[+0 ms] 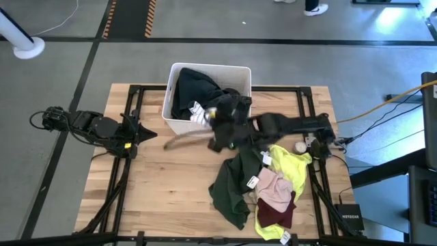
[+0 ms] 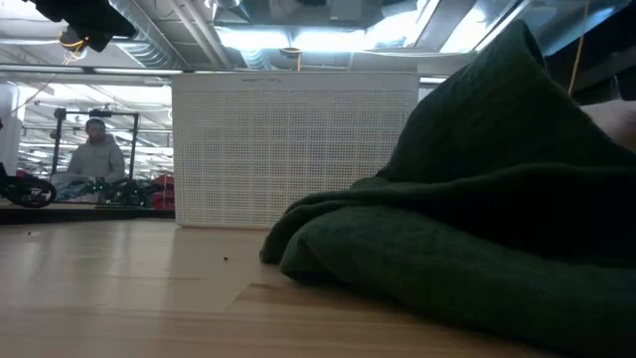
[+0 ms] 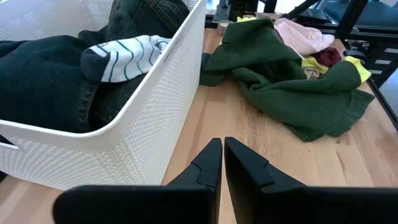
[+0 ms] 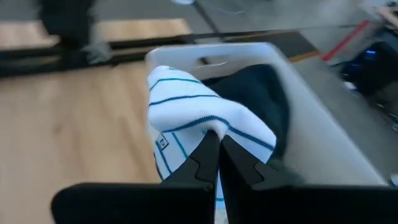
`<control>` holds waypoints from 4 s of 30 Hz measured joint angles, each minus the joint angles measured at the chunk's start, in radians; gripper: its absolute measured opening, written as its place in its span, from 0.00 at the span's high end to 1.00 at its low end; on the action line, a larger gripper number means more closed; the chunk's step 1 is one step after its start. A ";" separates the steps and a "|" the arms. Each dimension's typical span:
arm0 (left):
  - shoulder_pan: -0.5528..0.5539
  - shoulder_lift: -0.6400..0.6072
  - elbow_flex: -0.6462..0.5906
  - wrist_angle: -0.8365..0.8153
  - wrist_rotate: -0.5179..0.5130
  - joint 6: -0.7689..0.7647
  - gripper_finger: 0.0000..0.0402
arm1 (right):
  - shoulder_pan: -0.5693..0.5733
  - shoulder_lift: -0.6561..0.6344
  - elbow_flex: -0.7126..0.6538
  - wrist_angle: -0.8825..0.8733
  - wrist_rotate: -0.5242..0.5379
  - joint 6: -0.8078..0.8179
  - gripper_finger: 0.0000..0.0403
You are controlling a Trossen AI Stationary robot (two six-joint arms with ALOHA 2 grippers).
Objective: Sort clothes
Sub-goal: Put the white socks into the white laundry bin, then put the peach underwear into the white laundry bin
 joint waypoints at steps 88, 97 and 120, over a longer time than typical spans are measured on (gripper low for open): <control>0.000 0.000 0.000 0.001 0.000 0.023 0.97 | 0.544 -0.171 -0.599 -0.419 -0.343 1.176 0.34; 0.000 0.000 0.000 0.001 0.000 0.028 0.97 | 0.544 -0.168 -0.671 -0.352 -0.463 1.270 0.34; 0.000 0.000 0.000 0.002 0.000 0.048 0.97 | 0.542 -0.164 -1.030 0.002 -0.427 1.252 0.58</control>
